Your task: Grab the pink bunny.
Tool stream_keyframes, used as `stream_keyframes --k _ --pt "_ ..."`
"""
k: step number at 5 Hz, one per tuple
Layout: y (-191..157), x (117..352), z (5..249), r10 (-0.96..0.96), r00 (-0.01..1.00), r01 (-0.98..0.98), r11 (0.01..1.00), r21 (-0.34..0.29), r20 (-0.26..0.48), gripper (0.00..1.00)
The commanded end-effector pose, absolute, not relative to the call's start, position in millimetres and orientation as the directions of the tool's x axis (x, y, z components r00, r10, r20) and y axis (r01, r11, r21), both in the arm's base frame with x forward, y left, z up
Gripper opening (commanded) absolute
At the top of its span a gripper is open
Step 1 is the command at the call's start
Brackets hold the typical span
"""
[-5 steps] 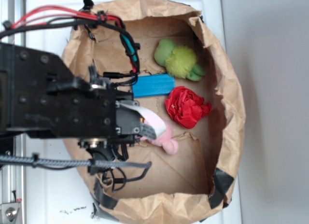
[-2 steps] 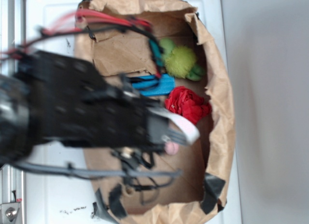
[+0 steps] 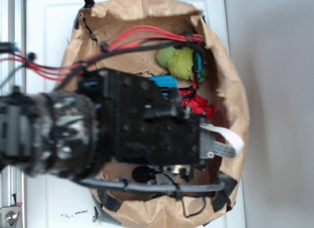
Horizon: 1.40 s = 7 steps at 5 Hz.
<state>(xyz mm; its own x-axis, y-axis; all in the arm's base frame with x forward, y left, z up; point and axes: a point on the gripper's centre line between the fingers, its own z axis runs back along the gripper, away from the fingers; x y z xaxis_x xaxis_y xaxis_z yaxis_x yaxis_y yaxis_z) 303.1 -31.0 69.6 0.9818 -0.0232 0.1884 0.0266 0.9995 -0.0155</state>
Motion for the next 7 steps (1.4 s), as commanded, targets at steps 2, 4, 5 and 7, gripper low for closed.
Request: stream_keyframes --k 2,4,5,7 --pt "-38 323 69 -0.041 0.952 0.025 0.998 0.056 0.304 1.0" --pt "-38 313 51 -0.023 0.957 -0.007 0.995 0.102 0.289 1.0" --pt "-37 321 48 -0.019 0.958 -0.015 0.993 0.117 0.286 1.0" --pt "-34 328 50 -0.001 0.961 -0.029 0.994 0.104 0.278 0.0"
